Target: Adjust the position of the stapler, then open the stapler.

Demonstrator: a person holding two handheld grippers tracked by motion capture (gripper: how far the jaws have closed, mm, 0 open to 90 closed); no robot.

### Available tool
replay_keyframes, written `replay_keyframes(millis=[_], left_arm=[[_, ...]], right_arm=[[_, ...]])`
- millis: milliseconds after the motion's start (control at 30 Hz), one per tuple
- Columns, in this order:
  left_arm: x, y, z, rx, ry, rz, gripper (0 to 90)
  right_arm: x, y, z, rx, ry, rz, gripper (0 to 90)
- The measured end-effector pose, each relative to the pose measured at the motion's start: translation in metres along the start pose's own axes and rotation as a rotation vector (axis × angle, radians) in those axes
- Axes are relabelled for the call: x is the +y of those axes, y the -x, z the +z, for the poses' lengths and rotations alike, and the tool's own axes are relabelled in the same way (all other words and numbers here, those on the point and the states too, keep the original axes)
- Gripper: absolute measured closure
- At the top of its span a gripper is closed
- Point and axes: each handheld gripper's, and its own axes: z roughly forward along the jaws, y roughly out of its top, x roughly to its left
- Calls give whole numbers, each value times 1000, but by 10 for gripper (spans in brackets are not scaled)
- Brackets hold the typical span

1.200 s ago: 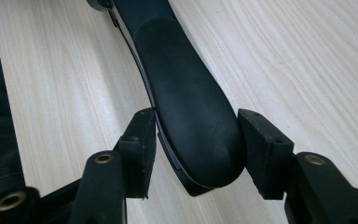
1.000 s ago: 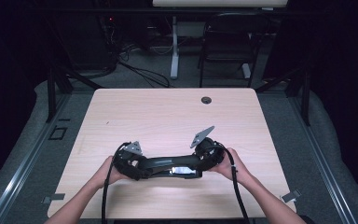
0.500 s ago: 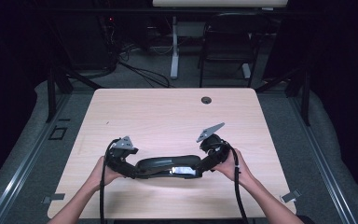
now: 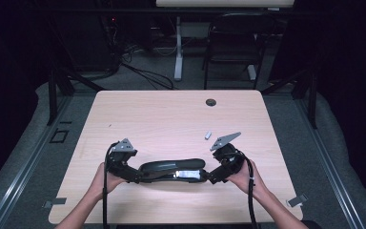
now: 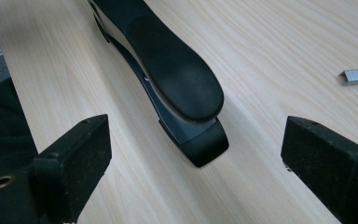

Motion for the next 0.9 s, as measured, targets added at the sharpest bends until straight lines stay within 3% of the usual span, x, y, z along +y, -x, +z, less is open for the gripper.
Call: replay_keyframes(millis=[33,133,333,533,900], left_arm=[[0,1,-1,4,9,-22,0],[1,3,-3,19,25,-39,0],[3,11,-5,47,34,-46,1],[8,31,-7,75,107,0,64],[12,61,5,39,97,63,224]], right_arm=[[-3,0,-2,-6,1,-1,81],[-6,-1,-5,-13,16,13,86],[-14,-2,-7,-22,3,18,124],[-18,-6,-8,-46,27,21,150],[-21,-8,-4,-72,19,17,292]])
